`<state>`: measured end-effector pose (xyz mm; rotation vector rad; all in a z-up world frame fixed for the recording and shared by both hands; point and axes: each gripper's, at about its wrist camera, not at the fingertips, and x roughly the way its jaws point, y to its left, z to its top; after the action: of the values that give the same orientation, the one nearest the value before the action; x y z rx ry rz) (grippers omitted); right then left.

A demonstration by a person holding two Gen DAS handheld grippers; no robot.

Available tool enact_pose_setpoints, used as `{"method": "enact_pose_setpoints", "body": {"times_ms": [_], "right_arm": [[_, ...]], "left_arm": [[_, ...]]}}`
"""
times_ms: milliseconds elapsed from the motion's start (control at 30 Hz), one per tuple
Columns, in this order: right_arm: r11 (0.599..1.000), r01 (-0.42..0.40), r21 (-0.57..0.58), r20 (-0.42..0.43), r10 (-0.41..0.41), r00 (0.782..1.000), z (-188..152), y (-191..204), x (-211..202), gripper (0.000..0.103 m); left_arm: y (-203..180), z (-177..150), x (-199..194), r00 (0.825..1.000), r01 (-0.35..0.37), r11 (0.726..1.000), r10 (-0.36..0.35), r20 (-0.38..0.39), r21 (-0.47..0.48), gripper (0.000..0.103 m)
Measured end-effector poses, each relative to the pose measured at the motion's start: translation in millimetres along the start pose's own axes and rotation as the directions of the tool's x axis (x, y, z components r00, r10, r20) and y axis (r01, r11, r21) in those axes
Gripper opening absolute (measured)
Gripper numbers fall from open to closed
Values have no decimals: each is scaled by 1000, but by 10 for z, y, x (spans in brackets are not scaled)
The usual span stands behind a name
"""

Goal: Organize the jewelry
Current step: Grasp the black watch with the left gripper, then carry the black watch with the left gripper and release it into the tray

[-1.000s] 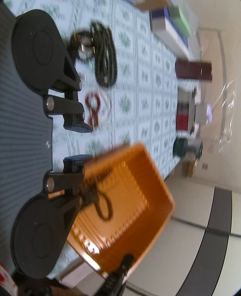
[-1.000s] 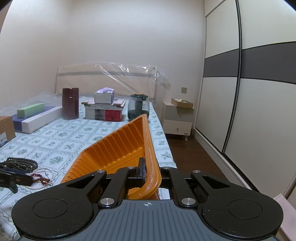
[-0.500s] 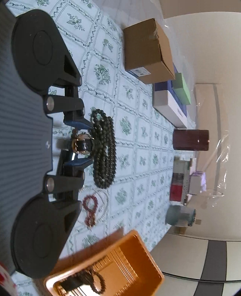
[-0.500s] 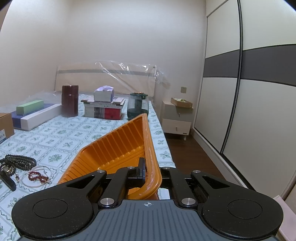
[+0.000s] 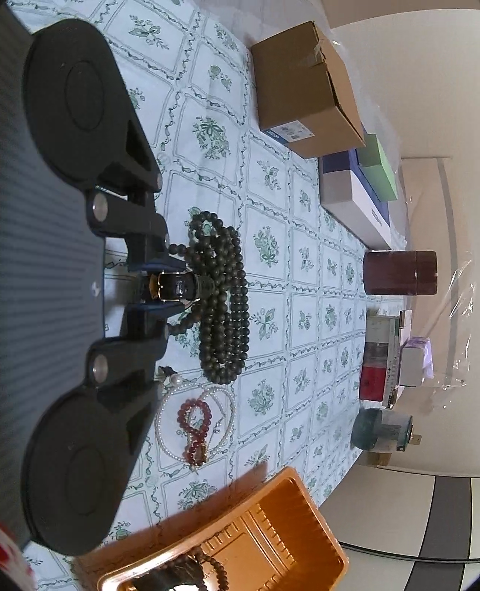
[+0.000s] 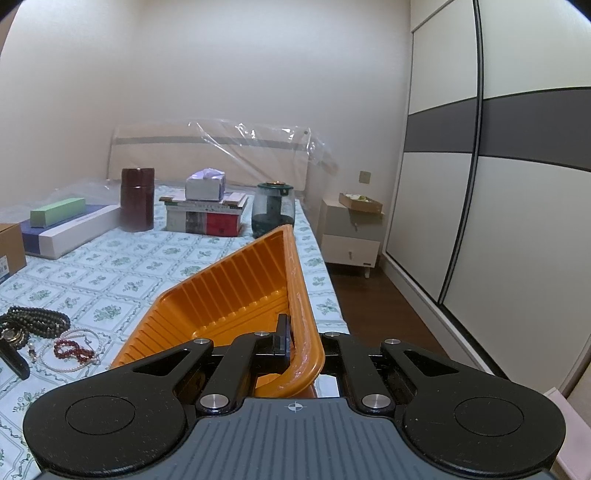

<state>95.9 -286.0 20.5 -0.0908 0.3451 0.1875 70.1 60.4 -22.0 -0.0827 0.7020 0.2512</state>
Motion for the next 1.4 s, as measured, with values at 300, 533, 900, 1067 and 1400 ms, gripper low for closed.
{"method": "enact_pose_setpoints", "body": {"times_ms": [300,533,900,1067,1400], "right_arm": [[1000,-1,-2,-1,1,1000,4,-1,-3,6],[1000,-5,-6,1,5,1000,-2,5,-9,6],[1000,-8,-7,5,8,1000,-32,5,-59,6],[1000,-7,-7,4,7,1000,-26,19,-65,6],[1000,-9,-3,5,9,1000,-15,15,-61,6]], "left_arm": [[67,234,-156,997,15,1000,-13,70,-27,14],[-65,422,-305,990,71,997,-68,122,-24,14],[-807,575,-413,940,318,948,-319,119,26,14],[-1162,546,-444,875,477,878,-478,75,33,14],[-1636,410,-447,768,640,767,-641,9,42,14]]}}
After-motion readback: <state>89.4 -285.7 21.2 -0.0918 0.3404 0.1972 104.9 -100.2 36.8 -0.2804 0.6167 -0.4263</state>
